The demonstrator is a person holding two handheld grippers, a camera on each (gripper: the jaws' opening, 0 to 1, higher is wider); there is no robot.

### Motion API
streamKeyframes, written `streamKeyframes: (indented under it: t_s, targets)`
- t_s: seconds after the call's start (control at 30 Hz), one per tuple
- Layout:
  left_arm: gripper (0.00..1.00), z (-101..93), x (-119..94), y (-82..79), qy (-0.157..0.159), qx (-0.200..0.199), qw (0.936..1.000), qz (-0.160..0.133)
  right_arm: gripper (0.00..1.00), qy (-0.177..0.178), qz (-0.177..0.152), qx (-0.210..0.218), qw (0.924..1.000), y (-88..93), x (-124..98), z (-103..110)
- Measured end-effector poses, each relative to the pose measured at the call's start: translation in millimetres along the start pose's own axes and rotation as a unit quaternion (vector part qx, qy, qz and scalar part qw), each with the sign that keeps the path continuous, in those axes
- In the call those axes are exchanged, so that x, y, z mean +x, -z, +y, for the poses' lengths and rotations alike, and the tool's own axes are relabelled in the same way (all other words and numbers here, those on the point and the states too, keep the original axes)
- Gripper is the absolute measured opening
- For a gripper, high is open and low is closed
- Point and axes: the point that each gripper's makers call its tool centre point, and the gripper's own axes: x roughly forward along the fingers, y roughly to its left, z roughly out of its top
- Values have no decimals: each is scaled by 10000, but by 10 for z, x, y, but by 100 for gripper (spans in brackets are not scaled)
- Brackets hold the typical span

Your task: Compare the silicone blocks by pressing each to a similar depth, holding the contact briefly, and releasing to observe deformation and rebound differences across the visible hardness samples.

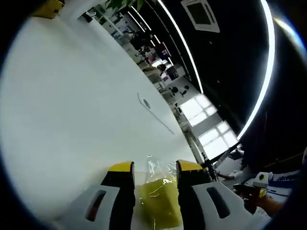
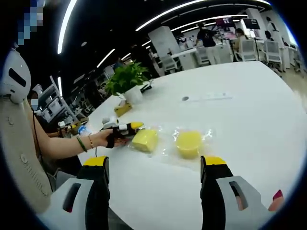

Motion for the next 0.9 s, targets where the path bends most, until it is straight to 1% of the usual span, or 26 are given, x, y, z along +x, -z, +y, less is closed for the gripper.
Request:
streamKeyframes:
  t_s: [0.07, 0.17, 0.33, 0.4, 0.43, 0.47, 0.67, 0.73, 0.83, 0.9]
  targets:
    - [23, 5, 4, -7, 7, -146, 9999, -29, 72, -3, 16, 7, 10000, 8, 8, -2]
    - [17, 2, 3, -20, 44, -225, 9997, -65, 72, -12, 38, 6, 10000, 18, 21, 0]
    - [15, 7, -3, 13, 61, -264, 9996, -14, 72, -16, 49, 9, 10000, 23, 33, -5]
    - [9, 14, -6, 27, 47, -254, 9997, 0, 72, -10, 53, 7, 10000, 24, 35, -8]
    - [8, 46, -12, 29, -11, -194, 9998, -1, 72, -9, 53, 9, 10000, 23, 36, -8]
    - [6, 35, -15, 16, 41, -281, 9996, -45, 72, -12, 52, 7, 10000, 22, 38, -7]
    - [0, 7, -16, 19, 116, -187, 9998, -27, 72, -12, 79, 0, 10000, 29, 45, -11]
    - [0, 0, -18, 27, 124, -119, 9999, -15, 72, -10, 90, -13, 10000, 33, 49, -12]
    - [0, -2, -33, 34, 138, -190, 9997, -13, 72, -24, 94, -20, 10000, 37, 63, 8]
    - [0, -6, -42, 29, 132, -133, 9998, -27, 72, -34, 108, -35, 9999, 45, 71, 26]
